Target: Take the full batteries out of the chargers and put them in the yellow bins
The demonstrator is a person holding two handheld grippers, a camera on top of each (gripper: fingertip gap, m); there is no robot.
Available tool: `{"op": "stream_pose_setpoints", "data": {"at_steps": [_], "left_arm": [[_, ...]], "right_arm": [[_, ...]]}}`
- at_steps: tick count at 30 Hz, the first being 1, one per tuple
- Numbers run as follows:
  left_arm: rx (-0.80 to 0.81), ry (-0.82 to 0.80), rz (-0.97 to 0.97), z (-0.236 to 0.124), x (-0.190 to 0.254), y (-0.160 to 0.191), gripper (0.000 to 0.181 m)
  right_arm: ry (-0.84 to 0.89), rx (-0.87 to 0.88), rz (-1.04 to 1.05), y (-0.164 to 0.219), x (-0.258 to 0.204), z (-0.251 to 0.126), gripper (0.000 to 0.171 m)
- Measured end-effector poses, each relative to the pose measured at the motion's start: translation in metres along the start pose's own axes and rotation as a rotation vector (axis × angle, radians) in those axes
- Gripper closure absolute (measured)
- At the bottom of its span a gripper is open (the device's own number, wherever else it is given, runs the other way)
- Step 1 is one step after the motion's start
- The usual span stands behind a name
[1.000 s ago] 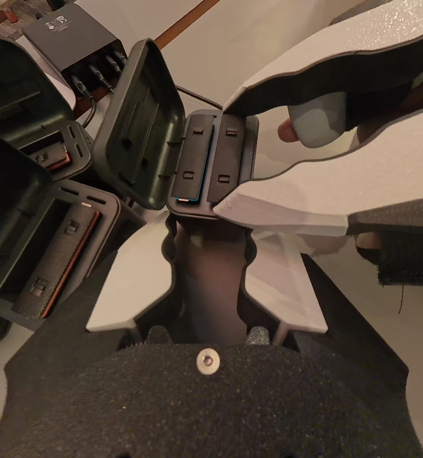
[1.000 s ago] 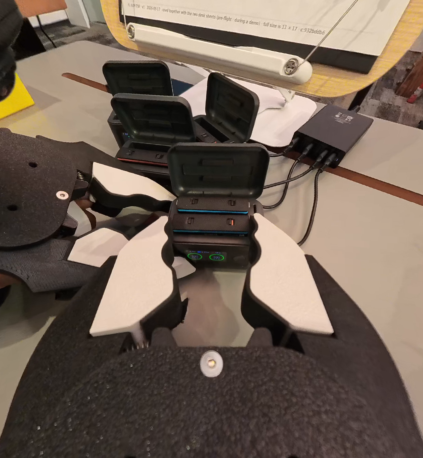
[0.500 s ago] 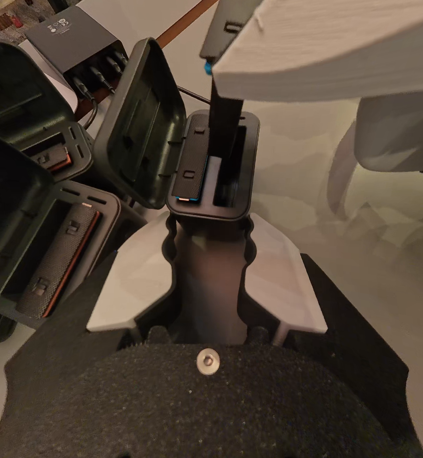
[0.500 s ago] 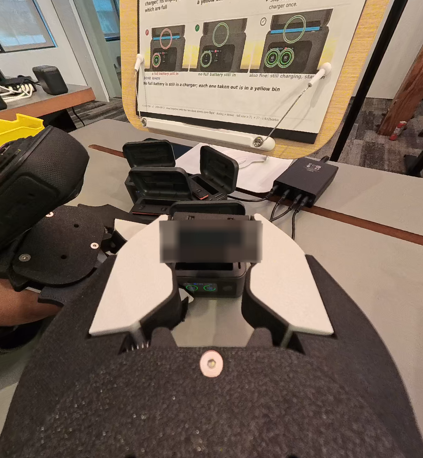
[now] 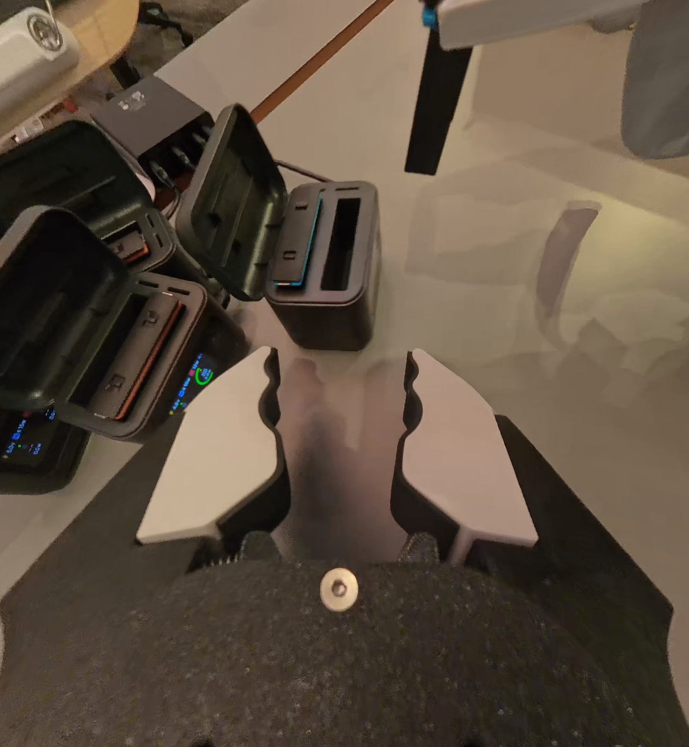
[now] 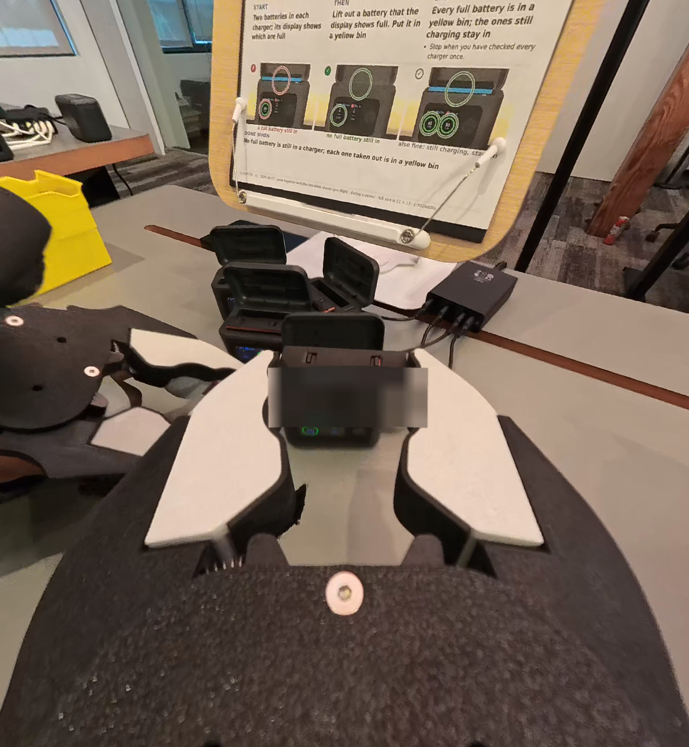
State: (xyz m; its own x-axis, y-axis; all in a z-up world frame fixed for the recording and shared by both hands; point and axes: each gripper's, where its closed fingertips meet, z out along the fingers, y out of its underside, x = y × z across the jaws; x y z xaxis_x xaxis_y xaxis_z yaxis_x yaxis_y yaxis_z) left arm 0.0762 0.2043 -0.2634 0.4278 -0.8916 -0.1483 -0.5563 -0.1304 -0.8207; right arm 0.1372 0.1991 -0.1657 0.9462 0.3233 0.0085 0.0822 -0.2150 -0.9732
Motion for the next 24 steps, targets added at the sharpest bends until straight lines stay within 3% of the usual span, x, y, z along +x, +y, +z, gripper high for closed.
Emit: {"op": "stream_pose_setpoints", "data": {"at_steps": [6, 13, 18, 24], "left_arm": [[0.093, 0.031, 0.076, -0.017, 0.029, -0.019, 0.133], [0.307, 0.119, 0.214, -0.04, 0.077, -0.058, 0.148], [0.38, 0.077, 0.268, -0.047, 0.08, -0.068, 0.168], [0.415, 0.11, 0.245, -0.051, 0.083, -0.071, 0.17]], "right_arm": [[-0.04, -0.015, 0.059, 0.007, -0.008, -0.029, 0.112], [-0.193, -0.002, 0.352, 0.011, -0.03, -0.052, 0.112], [-0.259, 0.007, 0.498, 0.013, -0.04, -0.06, 0.112], [-0.308, 0.019, 0.537, 0.011, -0.041, -0.064, 0.112]]}}
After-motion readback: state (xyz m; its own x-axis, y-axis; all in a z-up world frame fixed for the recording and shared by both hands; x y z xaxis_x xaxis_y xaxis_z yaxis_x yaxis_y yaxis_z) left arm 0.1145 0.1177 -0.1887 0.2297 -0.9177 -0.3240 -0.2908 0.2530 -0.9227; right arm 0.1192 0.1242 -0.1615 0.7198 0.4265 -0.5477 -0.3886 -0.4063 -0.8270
